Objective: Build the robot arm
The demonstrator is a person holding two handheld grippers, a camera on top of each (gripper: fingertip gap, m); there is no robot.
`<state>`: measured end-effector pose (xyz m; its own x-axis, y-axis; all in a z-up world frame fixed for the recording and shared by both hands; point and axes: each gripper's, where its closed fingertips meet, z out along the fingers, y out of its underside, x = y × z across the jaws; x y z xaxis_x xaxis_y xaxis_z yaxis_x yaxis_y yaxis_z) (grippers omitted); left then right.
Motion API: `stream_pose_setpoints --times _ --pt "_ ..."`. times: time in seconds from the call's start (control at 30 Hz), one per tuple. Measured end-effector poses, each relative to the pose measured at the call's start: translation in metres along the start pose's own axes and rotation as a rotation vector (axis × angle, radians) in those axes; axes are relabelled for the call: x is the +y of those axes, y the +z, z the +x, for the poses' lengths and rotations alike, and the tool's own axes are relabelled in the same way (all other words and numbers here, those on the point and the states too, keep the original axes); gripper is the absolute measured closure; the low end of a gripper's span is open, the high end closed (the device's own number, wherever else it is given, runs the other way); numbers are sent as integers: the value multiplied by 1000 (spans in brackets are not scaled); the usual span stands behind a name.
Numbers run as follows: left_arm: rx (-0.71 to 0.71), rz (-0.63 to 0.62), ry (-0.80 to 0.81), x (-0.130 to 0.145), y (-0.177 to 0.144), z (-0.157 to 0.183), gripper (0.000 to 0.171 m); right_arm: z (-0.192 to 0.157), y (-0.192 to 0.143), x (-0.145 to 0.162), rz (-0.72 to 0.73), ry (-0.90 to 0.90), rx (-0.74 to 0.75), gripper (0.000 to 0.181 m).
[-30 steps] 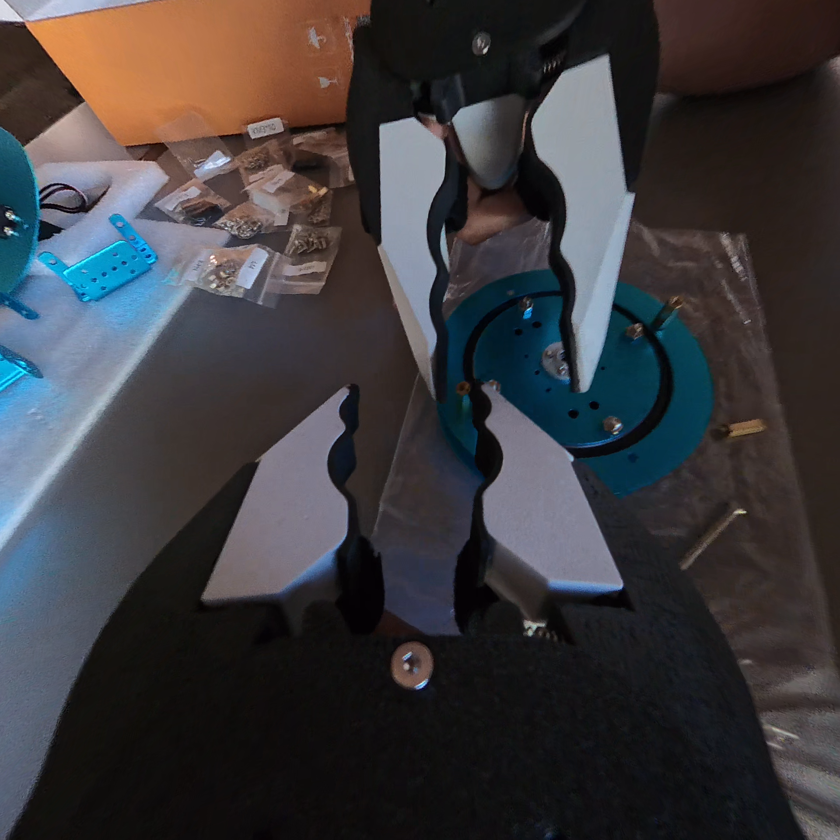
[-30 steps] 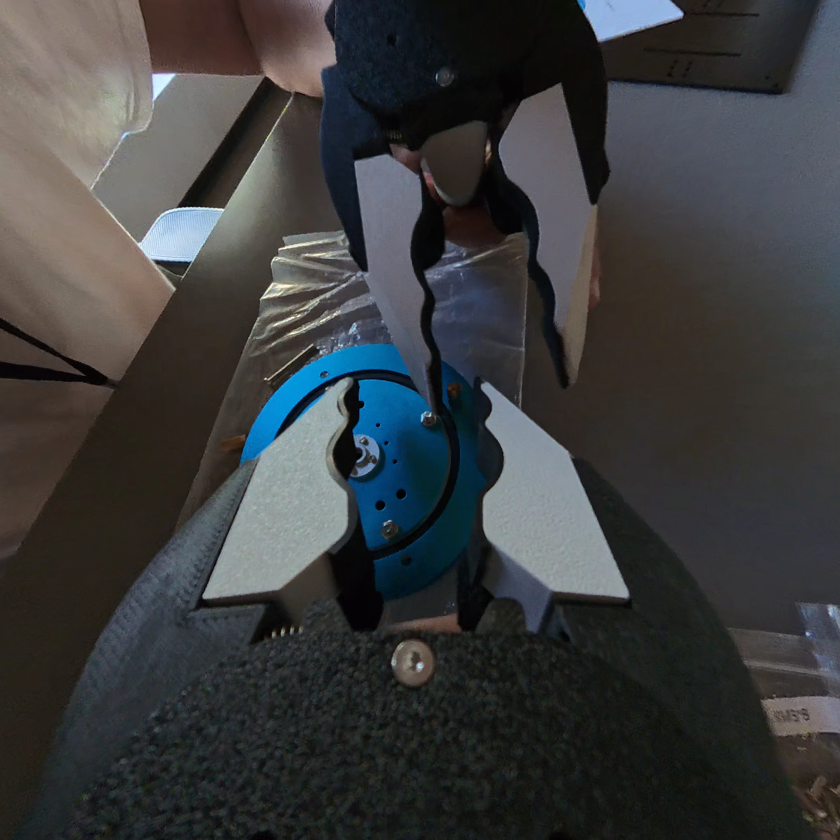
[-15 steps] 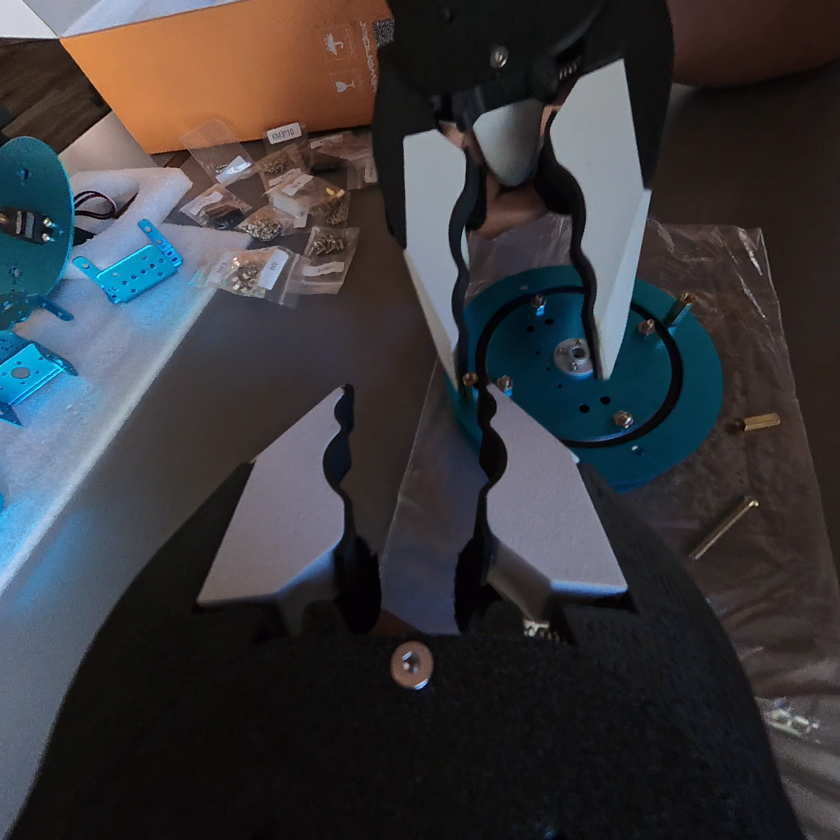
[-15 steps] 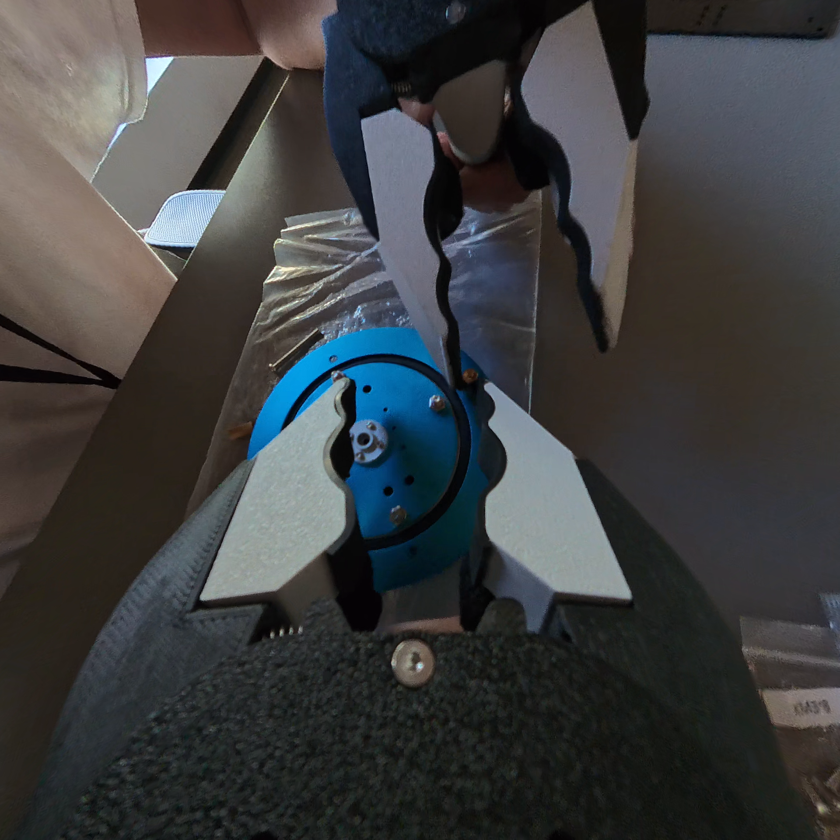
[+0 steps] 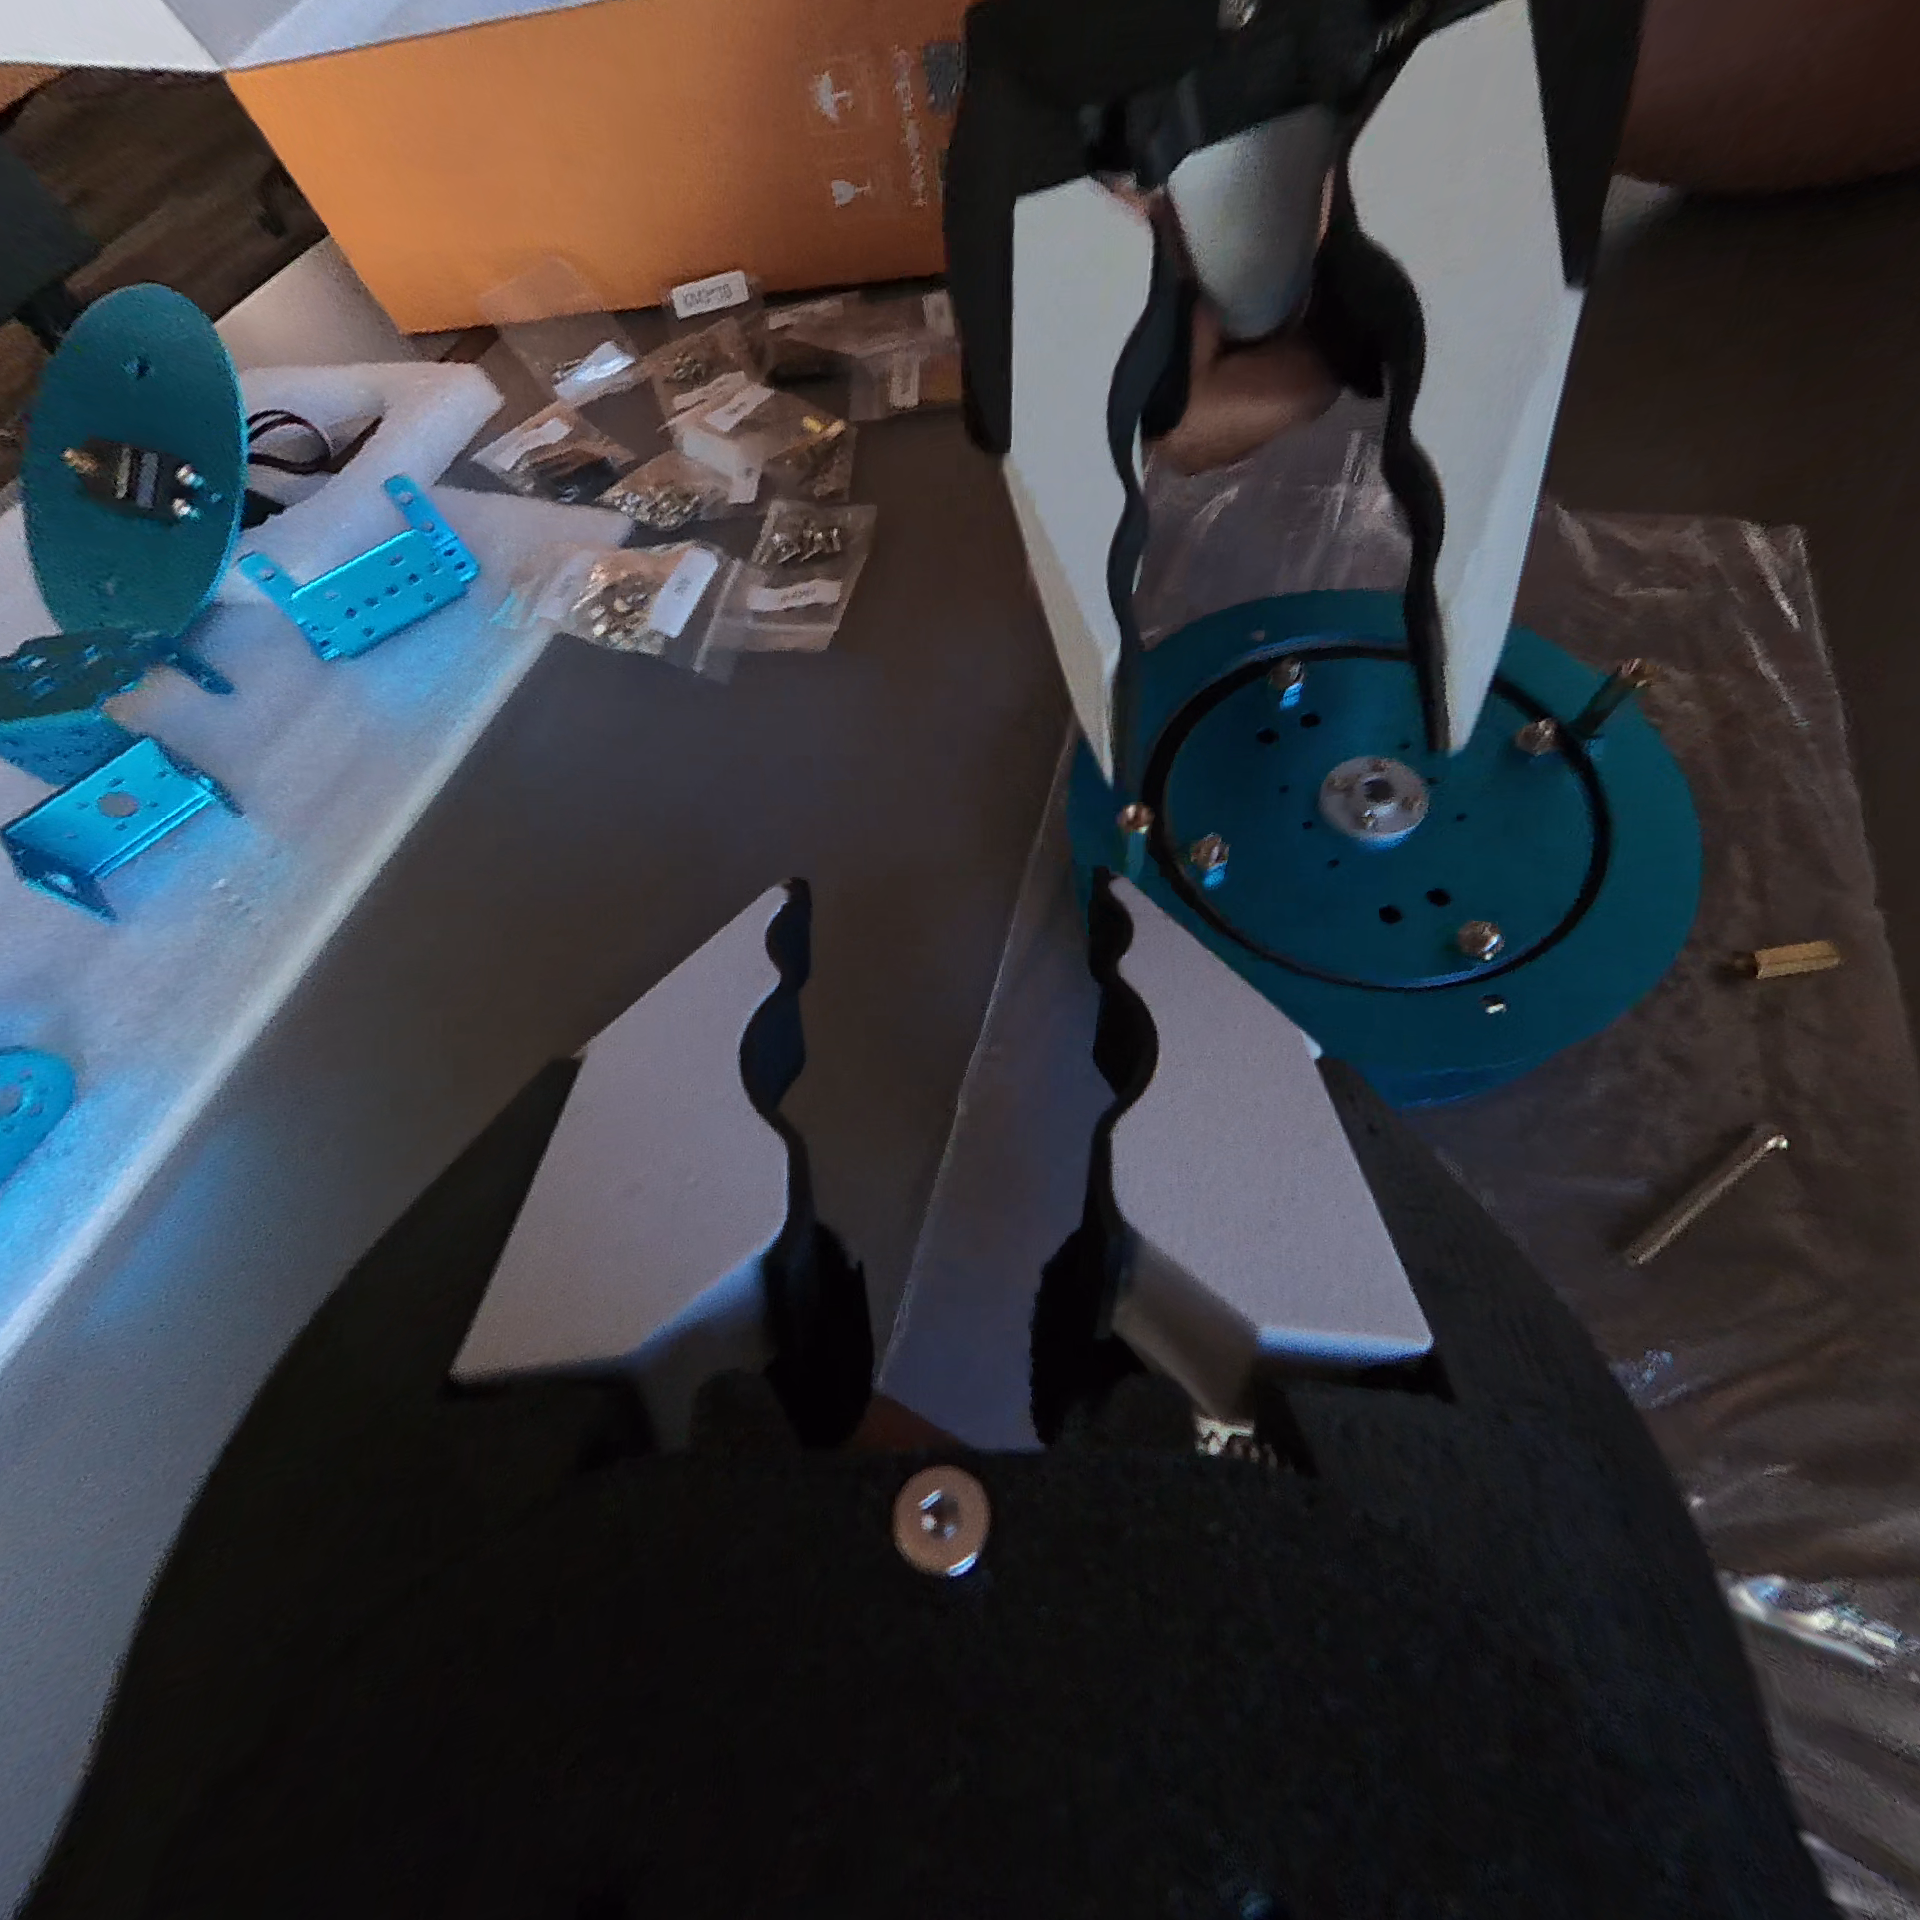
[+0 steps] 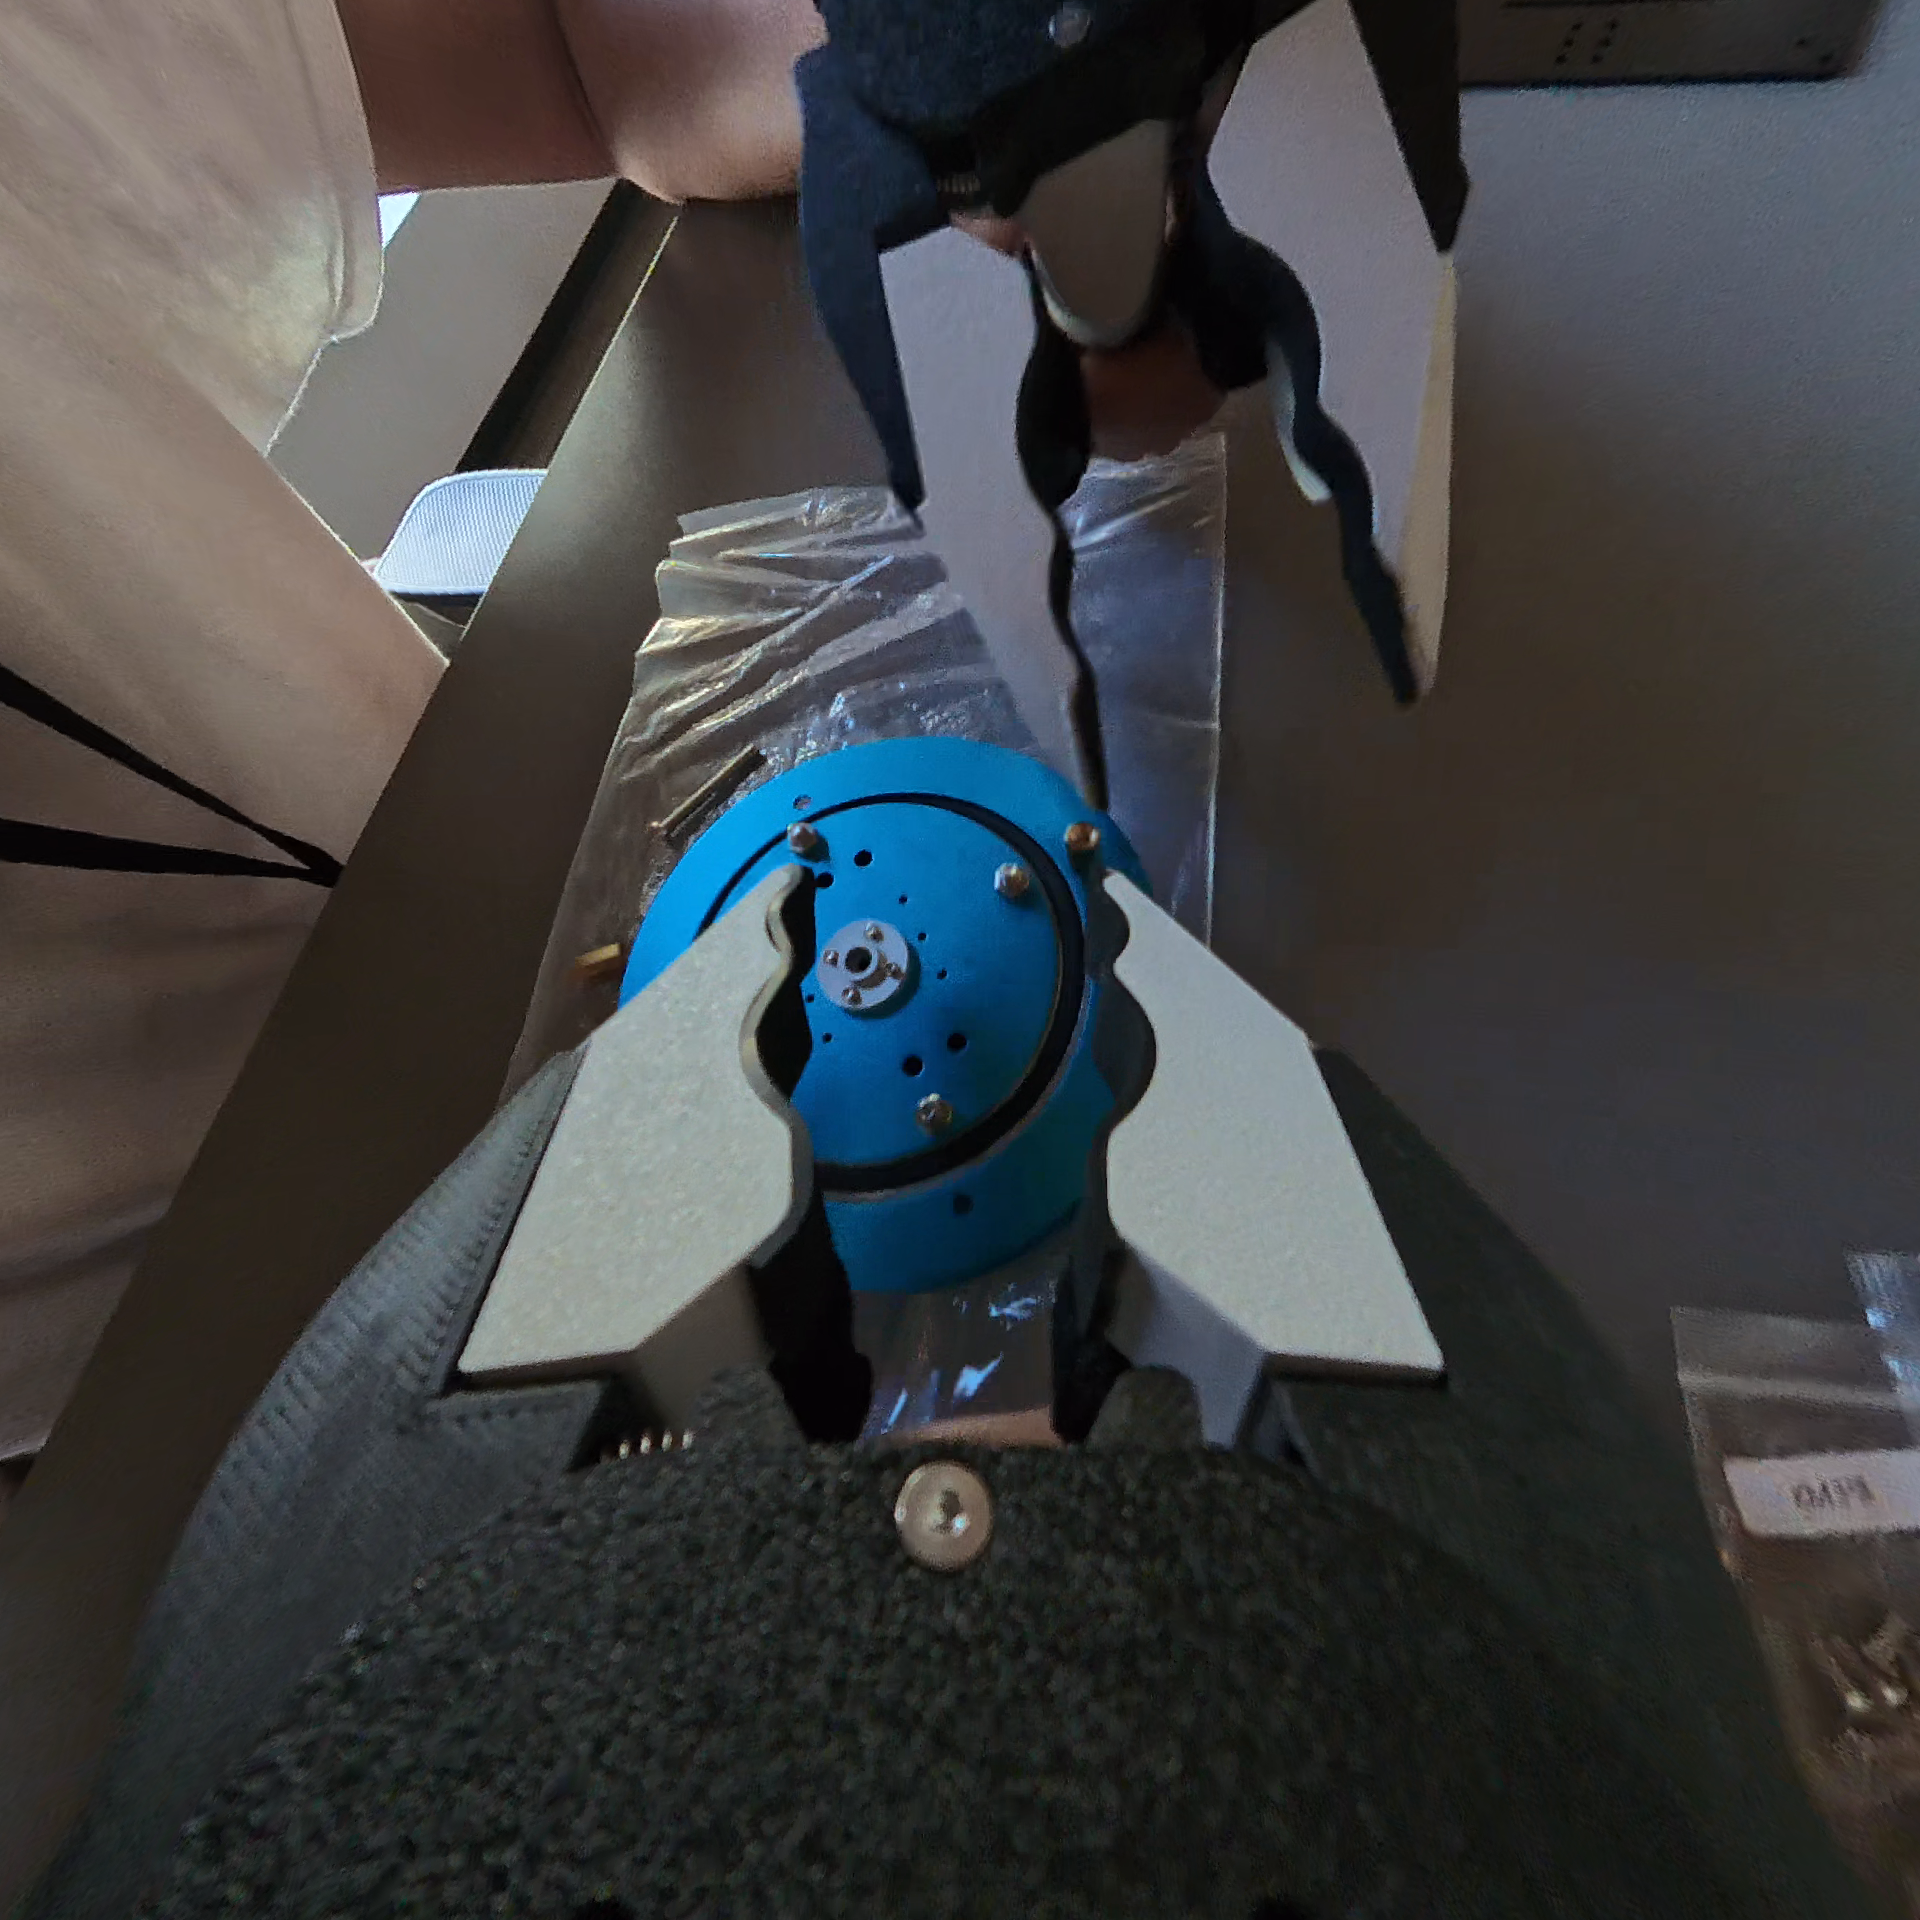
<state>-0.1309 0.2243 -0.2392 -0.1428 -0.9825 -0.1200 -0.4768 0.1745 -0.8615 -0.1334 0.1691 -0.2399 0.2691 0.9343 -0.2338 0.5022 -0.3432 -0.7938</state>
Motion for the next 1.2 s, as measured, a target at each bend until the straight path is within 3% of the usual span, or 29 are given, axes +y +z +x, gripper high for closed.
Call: stream_pose_setpoints --times 0.1,0.23,0.33,0.5,0.63,0.77,0.83,1.03,1.2 --pt "32 18 -19 -2 -4 5 117 8 -6 -3 31 6 38 130" --pt "22 21 42 -12 7 13 117 2 9 -6 6 8 -23 126" --pt "13 8 37 -8 8 8 116 -1 9 -3 -10 11 -19 120" --pt "0 24 5 -6 -6 0 117 5 -5 2 13 25 20 125" --pt "13 29 38 -14 4 10 117 3 8 -4 11 26 -17 121" --pt "1 -1 55 -5 7 7 115 -2 8 -1 -8 18 -19 116" --pt "-42 -8 51 -1 1 -4 119 -6 1 4 -17 25 -33 126" --pt "-3 30 62 -15 4 10 118 3 5 -6 17 42 -19 118" --pt "-4 -1 58 -4 4 5 116 -7 6 0 -16 25 -27 112"
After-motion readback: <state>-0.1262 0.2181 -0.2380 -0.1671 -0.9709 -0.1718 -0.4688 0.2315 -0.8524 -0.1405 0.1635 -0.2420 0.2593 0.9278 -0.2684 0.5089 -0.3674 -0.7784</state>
